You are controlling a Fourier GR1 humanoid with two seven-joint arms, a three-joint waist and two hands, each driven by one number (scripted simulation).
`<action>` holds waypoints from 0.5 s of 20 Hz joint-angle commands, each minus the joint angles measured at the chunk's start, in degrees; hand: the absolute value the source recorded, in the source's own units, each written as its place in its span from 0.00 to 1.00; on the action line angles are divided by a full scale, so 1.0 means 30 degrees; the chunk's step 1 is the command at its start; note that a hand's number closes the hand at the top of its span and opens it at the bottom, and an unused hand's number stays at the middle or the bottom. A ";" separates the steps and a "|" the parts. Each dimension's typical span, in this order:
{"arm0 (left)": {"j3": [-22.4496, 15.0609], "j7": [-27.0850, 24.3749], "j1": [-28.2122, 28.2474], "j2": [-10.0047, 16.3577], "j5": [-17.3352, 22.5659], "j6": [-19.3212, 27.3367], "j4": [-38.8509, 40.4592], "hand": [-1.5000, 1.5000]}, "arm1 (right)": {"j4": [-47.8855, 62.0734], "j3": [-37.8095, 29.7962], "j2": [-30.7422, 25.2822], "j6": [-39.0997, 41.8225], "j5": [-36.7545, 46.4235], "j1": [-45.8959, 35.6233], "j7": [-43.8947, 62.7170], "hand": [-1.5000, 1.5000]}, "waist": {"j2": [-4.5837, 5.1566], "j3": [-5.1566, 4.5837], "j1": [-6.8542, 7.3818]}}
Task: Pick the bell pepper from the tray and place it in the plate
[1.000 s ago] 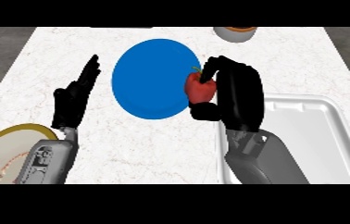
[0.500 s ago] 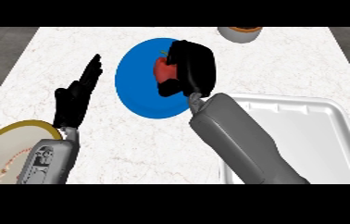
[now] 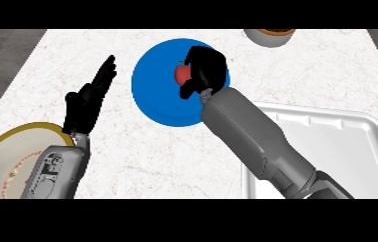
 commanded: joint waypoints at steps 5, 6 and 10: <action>-0.0211 0.0386 -0.0623 0.0030 -0.0179 -0.0172 -0.0462 0.50 | 0.2940 0.0926 0.0003 -0.3234 -0.4467 0.0026 -0.2384 0.00 | 0.0124 0.0025 0.0752; -0.0429 0.0226 -0.1364 -0.0776 -0.0258 0.0224 0.0468 0.50 | 0.2796 0.1227 0.0003 -0.3644 -0.5015 0.0065 -0.2703 0.00 | 0.0186 0.0020 0.0574; -0.0331 -0.0057 -0.0576 -0.0293 0.0023 -0.0418 0.0091 0.50 | 0.2019 0.0089 0.0003 -0.4998 -0.7231 0.0073 -0.5236 0.00 | 0.0160 0.0042 0.0563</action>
